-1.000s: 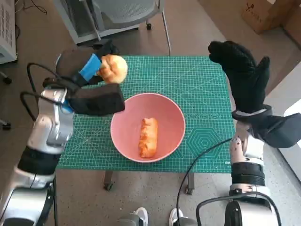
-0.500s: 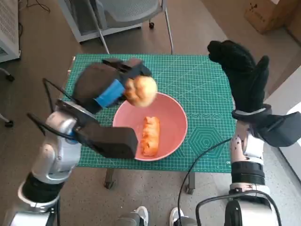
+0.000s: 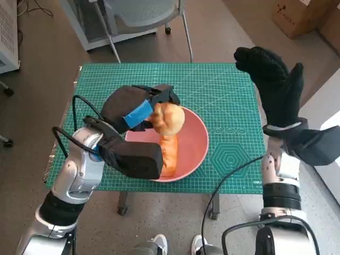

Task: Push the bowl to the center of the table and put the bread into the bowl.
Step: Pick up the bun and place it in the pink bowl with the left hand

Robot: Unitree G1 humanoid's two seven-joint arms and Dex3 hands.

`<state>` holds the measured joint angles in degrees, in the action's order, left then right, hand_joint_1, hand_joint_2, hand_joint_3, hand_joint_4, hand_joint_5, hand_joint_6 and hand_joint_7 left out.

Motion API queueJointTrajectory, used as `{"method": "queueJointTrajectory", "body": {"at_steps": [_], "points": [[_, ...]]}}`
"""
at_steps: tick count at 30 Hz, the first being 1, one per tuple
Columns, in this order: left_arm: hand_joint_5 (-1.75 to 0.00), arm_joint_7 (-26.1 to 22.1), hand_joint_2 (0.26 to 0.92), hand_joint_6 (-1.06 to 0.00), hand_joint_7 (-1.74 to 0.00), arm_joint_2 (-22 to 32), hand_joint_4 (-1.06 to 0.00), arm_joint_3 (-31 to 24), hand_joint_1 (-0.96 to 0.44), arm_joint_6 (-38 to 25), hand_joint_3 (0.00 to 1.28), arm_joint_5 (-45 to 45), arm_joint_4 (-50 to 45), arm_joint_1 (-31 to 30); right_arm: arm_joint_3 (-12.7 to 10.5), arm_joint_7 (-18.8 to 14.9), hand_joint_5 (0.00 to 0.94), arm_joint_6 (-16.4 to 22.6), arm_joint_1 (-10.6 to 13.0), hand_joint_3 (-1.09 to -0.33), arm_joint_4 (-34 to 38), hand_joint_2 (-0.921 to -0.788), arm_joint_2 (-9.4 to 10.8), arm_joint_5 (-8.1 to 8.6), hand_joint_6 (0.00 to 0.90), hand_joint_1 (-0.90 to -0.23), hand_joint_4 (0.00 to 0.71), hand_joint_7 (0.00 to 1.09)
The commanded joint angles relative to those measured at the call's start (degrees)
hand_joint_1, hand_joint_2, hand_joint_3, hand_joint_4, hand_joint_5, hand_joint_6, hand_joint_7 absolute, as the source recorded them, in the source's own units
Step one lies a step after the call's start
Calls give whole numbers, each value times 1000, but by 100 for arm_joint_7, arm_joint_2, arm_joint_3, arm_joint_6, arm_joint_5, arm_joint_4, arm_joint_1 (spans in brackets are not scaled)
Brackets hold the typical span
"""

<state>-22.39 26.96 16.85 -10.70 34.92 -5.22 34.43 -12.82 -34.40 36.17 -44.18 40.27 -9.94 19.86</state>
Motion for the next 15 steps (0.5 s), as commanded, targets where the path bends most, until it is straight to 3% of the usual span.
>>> {"method": "queueJointTrajectory", "body": {"at_steps": [1,6,15], "points": [[-163,-456,810,-345,-207,-32,-281,-43,83,-459,63,-120,-136,-108,41,9,1,-119,182,-543,-104,-921,-42,-47,355,-537,263,2],[-23,-625,779,-302,-32,55,-116,-28,-33,-507,28,-77,-264,-119,52,44,0,-141,218,-544,-181,-921,-37,-61,355,-537,262,2],[-2,-325,773,-248,-2,193,-22,-154,-263,-159,13,-10,-315,-234,78,86,0,-125,220,-546,-200,-921,-19,-82,355,-535,261,2]]}}
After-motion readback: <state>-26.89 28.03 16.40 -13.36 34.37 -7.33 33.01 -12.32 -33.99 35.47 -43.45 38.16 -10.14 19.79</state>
